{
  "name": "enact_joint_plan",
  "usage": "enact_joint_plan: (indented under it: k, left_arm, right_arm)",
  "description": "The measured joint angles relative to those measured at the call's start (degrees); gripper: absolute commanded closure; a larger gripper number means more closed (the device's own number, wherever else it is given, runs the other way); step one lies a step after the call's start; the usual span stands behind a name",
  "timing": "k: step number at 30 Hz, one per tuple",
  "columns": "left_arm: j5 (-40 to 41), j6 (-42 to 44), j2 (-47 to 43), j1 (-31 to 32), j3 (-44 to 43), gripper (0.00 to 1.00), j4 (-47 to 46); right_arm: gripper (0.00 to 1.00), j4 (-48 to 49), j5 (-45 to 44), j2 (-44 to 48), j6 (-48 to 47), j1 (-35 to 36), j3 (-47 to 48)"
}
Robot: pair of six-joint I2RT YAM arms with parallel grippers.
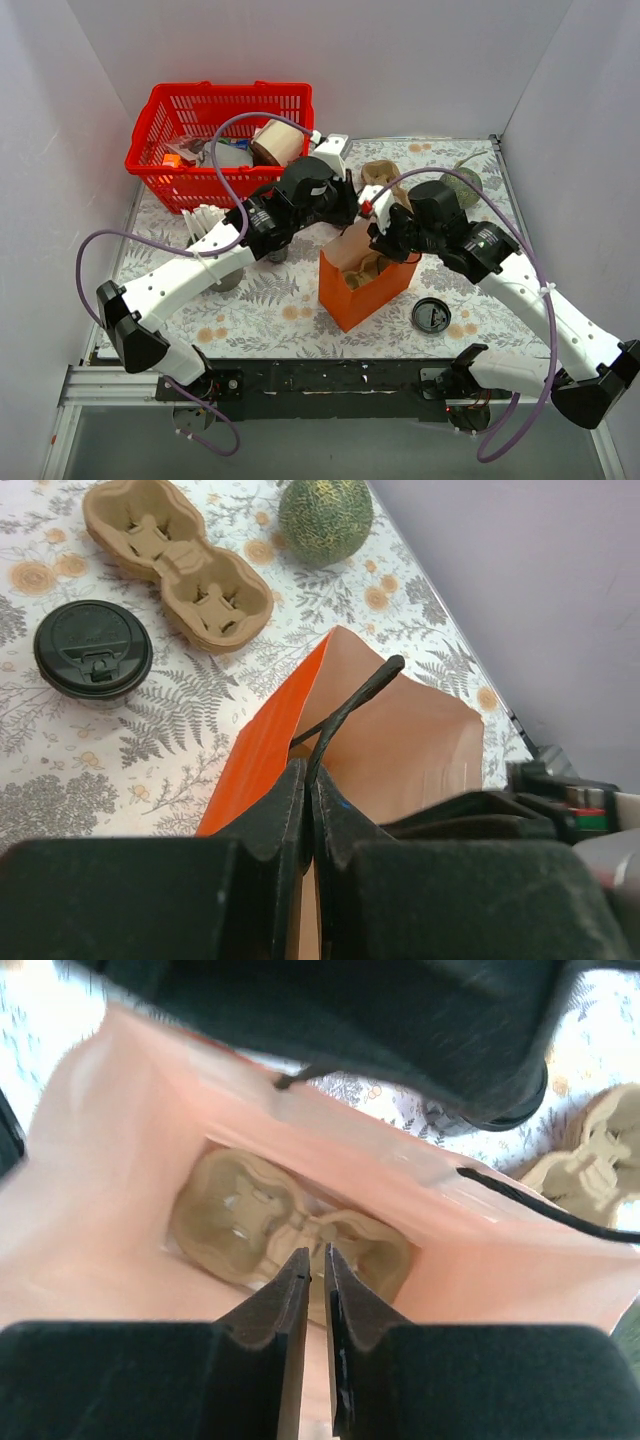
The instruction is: Pack the takeout coffee
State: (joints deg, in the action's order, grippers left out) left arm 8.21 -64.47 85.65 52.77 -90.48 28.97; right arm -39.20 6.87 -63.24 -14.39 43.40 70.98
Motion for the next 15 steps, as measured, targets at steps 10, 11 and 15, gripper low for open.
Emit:
enact_joint_plan:
  k: [10,11,15]
  left_arm:
    - [-9.4,-0.2,-2.2,-3.2,3.3,1.0,-1.7]
    - [-10.2,-0.1,-2.4,-3.4,3.6,1.0,-2.0]
    - [-14.2,0.7,-3.1,-4.8,4.5,1.0,-2.7]
  right_arm:
    - [0.86,-14.4,21.2,-5.0,-46.0,-8.1,6.3]
    - [0.86,-15.1,21.8,-6.0,-48.4,-8.3,7.6]
    - [0.92,-19.5,23.0,-10.3,-57.1,-9.3,9.5]
